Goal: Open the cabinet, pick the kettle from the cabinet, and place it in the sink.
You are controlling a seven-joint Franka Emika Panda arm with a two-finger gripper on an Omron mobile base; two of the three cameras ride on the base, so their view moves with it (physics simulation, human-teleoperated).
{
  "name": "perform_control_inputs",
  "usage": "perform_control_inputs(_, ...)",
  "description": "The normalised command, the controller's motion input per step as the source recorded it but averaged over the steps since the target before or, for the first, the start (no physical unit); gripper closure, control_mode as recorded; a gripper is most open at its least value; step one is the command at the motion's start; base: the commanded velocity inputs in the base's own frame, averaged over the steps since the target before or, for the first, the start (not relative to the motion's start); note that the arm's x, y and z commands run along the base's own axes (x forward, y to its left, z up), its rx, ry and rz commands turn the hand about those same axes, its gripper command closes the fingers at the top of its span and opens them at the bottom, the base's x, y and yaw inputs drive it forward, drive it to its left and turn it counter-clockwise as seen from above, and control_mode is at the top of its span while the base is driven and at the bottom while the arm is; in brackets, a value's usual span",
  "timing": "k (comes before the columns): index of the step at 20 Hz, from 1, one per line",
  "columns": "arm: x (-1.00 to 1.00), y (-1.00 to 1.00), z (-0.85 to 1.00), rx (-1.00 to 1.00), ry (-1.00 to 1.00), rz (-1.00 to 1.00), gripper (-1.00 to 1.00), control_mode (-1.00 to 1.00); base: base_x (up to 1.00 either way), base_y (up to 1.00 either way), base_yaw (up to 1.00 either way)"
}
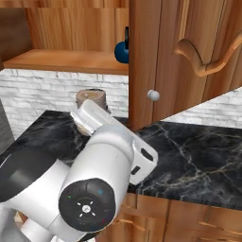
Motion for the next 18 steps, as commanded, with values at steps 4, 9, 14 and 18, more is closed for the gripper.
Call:
perform_control_inputs(4,-0.03,0.45,-0.04,0.0,0.02,-0.18,-1.0,-1.0,0.0,0.0,0.0)
perform_control_inputs(9,0.01,0.45,-0.02,0.0,0.05,-0.18,-1.0,-1.0,0.0,0.0,0.0)
perform_control_inputs(14,0.14,0.35,0.0,0.05,0.06,-0.12,-1.0,-1.0,0.0,0.0,0.0)
perform_control_inputs(18,0.18,0.31,0.0,0.1,0.04,-0.11,-1.0,-1.0,0.0,0.0,0.0)
